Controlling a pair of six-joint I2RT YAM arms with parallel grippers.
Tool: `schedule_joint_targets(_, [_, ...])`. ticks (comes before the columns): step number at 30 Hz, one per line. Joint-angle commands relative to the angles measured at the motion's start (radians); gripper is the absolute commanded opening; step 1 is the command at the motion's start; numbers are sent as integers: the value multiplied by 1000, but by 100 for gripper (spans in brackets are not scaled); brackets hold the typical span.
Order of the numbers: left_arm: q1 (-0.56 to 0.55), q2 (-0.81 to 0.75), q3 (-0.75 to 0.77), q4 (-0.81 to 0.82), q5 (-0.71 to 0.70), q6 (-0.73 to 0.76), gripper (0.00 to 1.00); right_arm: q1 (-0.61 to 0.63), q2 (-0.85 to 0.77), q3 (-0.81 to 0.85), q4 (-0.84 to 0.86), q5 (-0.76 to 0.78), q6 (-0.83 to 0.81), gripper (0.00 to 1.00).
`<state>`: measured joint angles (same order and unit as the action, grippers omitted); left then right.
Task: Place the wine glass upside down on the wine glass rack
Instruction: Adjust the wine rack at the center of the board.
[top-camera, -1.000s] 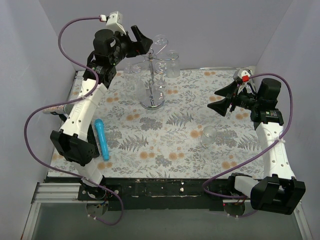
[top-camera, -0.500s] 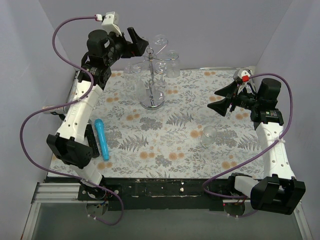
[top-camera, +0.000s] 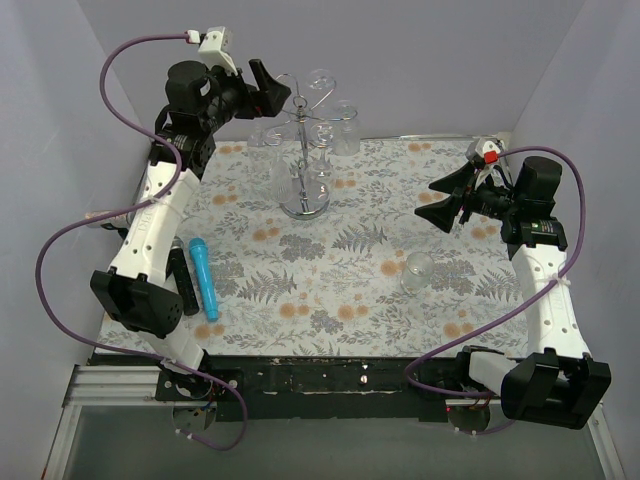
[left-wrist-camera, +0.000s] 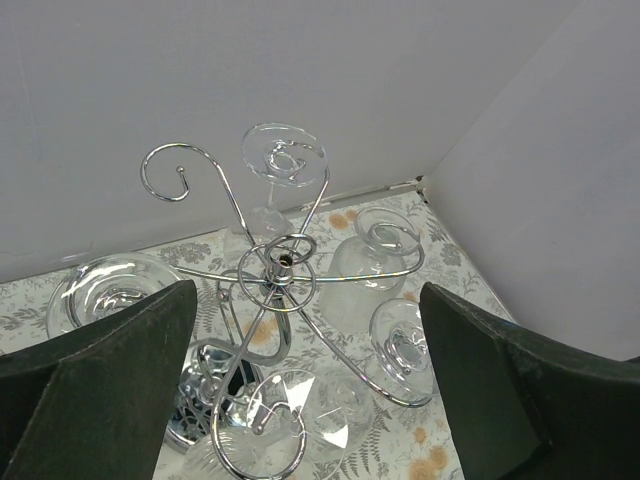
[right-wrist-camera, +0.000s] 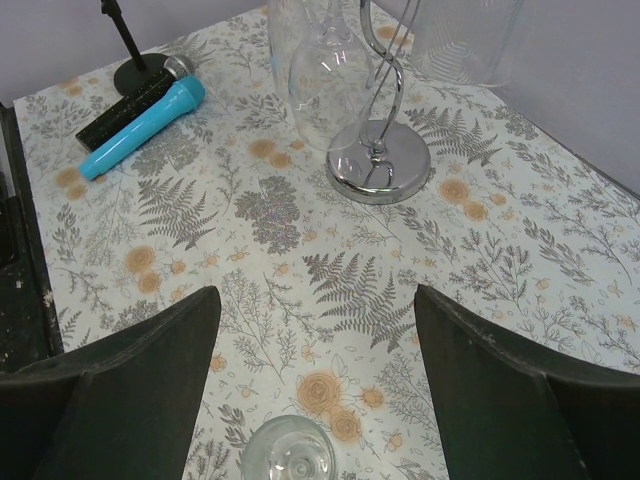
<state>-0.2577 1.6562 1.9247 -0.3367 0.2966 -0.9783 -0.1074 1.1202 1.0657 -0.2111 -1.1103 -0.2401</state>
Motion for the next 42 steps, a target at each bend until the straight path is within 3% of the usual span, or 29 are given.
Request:
schedule_joint_targets(1, [18,-58,0,-2,44,27,95,-5,6,43,-2,-14,-10,86])
schedule_joint_targets(42, [123,-9,56,41,243,-14,98,-5,36,89,-60,-14,-42,86])
